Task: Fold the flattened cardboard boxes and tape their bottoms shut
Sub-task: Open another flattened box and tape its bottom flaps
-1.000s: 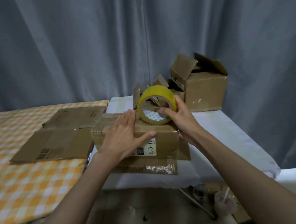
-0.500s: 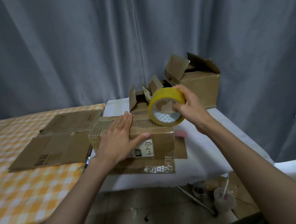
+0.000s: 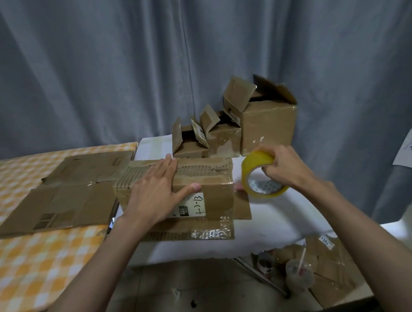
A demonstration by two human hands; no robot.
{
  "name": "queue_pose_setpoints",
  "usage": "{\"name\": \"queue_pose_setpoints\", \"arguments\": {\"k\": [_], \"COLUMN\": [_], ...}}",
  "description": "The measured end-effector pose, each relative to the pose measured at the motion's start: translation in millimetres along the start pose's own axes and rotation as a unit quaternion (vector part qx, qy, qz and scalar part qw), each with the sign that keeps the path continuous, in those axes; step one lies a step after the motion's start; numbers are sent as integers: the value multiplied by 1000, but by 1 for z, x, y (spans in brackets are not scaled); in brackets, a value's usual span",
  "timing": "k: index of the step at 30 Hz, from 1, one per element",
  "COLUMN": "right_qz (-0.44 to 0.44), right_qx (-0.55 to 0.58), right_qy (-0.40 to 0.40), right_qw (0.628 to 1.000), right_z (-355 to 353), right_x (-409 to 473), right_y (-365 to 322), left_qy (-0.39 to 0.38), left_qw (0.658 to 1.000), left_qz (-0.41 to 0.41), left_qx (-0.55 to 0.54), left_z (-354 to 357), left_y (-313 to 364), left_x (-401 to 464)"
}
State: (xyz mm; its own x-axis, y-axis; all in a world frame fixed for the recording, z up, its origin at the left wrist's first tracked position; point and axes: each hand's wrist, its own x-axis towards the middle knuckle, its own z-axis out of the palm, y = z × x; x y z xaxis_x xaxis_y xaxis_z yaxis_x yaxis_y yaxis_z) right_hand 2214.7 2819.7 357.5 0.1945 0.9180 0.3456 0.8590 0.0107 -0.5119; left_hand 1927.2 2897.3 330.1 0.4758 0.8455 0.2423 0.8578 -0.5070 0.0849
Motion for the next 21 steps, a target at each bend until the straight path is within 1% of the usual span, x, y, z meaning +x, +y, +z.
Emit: {"name": "queue_pose_setpoints", "arguments": {"k": [3,6,10,14,17,19,21], "right_qz": [13,9,21,33,47,60,73], "right_qx": [18,27,93,179,231,264,296], "right_qy": [-16,-42,-81,-147,-209,-237,-231], "right_qw": [1000,999,992,972,949,933,924], "right_z": [13,21,22,36,41,43,46], "right_x": [-4,-5,-9,-13,-15,-14,-14], "right_y": [5,11,-1,-12,-15,-15,-14], "left_qy": [17,26,41,55,45,51,67], "left_qw": [1000,999,998,986,974,973,980], "left_qz": [5,24,56,126,153,138,71], "left_qx": [3,7,3,-93,-160,-179,-175], "left_z": [1,6,4,-7,-10,-11,-10], "left_y": [-1,-6,-20,-50,-48,-27,1], "left_x": [0,2,8,15,13,11,8]}}
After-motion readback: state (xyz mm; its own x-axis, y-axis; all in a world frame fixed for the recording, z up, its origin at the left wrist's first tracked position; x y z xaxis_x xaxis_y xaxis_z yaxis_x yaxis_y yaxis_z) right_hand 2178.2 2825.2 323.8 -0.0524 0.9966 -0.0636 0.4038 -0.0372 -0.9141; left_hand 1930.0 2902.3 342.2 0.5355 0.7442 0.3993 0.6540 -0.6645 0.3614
